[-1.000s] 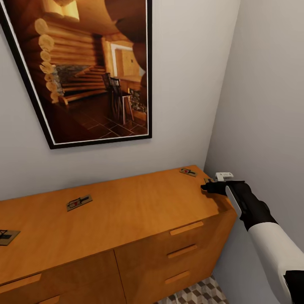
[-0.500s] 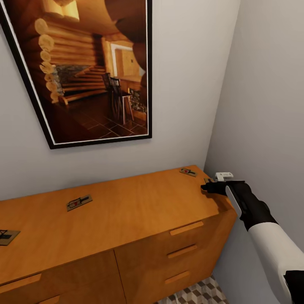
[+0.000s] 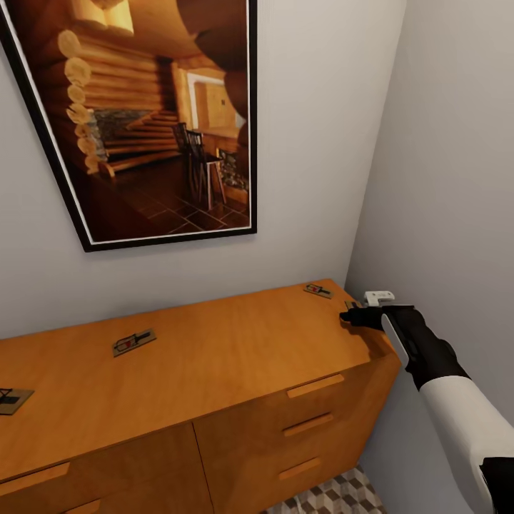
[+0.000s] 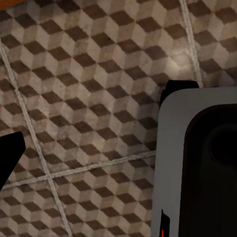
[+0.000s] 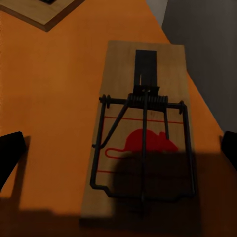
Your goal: Take the four mousetraps from the cabinet in the bathroom and place them on the bathroom floor. Make sure all four end up on the same floor surface, and ensure that at least two of them are either under or directly next to the same bathroom sink.
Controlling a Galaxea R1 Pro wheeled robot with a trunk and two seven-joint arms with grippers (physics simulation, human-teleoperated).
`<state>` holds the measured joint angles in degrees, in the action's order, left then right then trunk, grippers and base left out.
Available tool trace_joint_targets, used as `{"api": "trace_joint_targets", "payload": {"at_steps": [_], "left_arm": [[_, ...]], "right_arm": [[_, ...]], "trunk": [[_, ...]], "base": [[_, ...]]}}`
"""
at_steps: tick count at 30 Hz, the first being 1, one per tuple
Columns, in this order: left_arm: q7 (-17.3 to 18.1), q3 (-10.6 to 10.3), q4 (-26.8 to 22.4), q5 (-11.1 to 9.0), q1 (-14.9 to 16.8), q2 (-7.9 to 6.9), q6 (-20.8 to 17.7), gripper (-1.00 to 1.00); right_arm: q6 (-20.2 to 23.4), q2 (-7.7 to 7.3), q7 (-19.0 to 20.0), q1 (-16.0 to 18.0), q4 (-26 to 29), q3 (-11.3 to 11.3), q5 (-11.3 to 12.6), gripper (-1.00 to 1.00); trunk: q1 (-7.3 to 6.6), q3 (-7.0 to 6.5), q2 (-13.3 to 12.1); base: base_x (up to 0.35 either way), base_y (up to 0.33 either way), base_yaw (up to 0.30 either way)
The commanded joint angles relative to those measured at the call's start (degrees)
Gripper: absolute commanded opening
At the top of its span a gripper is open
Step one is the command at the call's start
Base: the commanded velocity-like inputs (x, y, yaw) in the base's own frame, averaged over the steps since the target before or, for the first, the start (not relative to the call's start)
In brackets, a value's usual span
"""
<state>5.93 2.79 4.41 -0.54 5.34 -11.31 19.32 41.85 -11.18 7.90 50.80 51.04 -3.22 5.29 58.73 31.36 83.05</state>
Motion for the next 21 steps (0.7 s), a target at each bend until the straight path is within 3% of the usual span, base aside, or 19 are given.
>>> {"api": "trace_joint_targets", "payload": {"at_steps": [1,21], "left_arm": [[0.3,0.3,0.3,-0.1,0.1,-0.03,0.4,1.0],[0.3,0.3,0.3,-0.1,0.1,-0.03,0.4,1.0]], "right_arm": [[0.2,-0.07,-0.2,0.0,0.0,-0.2,0.4,1.0],[0.2,-0.07,-0.2,0.0,0.0,-0.2,0.3,1.0]], "trunk": [[0.0,0.11,0.0],[0.0,0.4,0.0]], "base": [[0.0,0.0,0.0],[0.0,0.0,0.0]]}}
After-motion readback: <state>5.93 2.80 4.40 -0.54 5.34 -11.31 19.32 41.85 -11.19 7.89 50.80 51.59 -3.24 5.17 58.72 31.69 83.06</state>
